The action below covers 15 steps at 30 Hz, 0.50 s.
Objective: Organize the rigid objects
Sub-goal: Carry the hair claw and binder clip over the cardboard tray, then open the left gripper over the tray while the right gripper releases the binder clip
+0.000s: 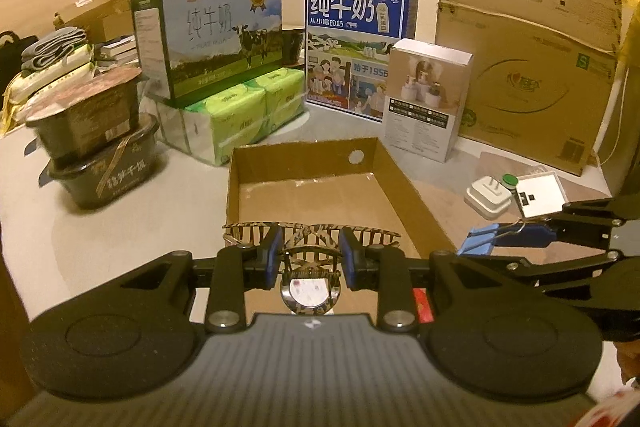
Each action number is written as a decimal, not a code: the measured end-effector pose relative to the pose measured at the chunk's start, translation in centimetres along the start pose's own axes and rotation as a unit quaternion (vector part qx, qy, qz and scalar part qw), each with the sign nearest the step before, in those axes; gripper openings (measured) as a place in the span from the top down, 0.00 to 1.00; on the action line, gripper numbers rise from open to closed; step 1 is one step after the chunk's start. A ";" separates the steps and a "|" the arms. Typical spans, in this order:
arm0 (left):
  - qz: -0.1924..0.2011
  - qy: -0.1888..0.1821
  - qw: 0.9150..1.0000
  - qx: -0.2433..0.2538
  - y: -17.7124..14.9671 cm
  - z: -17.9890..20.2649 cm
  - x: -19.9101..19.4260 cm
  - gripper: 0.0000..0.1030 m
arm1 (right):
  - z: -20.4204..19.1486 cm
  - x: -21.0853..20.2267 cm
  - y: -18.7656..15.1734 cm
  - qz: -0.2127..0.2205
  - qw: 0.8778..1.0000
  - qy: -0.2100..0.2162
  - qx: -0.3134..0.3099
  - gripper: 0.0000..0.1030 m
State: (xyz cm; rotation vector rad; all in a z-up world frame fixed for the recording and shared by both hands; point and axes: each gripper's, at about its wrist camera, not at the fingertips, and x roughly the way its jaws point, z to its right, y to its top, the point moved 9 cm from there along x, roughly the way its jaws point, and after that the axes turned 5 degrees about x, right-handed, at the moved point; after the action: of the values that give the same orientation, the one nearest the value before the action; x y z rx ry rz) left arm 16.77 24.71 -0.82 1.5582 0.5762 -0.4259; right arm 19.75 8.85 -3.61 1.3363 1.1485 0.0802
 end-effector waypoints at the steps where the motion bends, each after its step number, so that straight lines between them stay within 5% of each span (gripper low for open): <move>1: -0.001 -0.002 1.000 0.003 0.3 -0.2 0.6 0.74 | 0.2 0.5 0.2 -0.002 1.000 0.000 0.003 0.60; 15: -0.037 -0.025 0.999 0.026 0.9 -0.9 8.8 0.74 | 3.0 7.3 1.9 -0.021 1.000 0.000 0.023 0.60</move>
State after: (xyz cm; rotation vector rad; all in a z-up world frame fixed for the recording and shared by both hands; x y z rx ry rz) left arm 24.23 26.49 -5.21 1.5755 0.5885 -0.5388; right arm 26.39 11.89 -7.08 1.3510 1.1834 0.0233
